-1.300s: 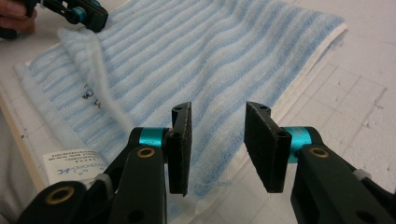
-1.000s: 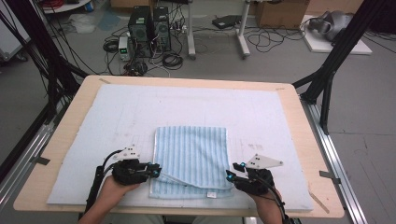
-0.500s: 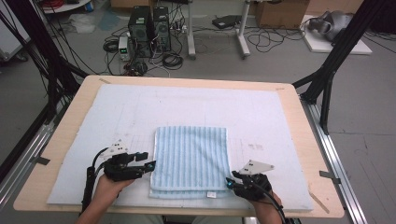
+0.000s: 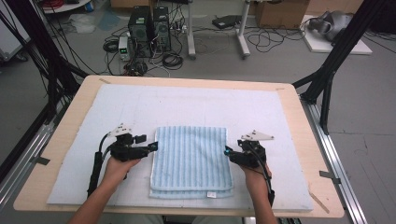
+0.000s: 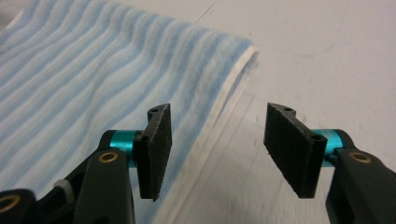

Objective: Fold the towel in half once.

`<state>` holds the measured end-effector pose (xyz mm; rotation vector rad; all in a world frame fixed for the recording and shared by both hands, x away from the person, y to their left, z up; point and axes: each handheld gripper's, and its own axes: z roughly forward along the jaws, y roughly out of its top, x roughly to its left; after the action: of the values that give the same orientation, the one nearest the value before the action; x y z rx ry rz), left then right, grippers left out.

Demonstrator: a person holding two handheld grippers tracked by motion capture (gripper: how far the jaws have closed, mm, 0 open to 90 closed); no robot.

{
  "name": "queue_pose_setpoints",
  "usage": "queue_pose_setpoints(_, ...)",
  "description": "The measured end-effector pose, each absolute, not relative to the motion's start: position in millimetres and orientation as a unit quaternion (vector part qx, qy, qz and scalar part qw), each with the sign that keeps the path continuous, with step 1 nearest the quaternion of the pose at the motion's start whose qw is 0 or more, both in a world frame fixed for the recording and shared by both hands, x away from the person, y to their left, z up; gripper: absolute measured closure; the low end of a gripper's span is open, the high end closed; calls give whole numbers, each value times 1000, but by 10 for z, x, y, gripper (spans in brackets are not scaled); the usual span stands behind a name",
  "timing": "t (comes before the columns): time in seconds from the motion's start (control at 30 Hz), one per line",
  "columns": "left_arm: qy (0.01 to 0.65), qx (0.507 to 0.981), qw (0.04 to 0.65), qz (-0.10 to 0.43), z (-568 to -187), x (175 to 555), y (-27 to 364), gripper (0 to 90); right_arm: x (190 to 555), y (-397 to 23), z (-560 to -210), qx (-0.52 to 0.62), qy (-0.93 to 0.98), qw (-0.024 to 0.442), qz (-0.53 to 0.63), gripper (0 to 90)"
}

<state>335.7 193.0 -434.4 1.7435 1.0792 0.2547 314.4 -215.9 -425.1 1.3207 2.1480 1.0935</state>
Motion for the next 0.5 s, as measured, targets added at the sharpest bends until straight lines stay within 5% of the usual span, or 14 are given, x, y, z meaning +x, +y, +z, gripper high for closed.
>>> queue_pose_setpoints(0.27, 462, 737, 481, 109, -4366, 3671, 1798, 284, 3458, -2029, -4282, 488, 770, 175, 371, 118)
queue_pose_setpoints(0.5, 477, 746, 452, 104, -4467, 3757, 1705, 310, 3589, -1959, -4407, 491, 786, 160, 340, 150)
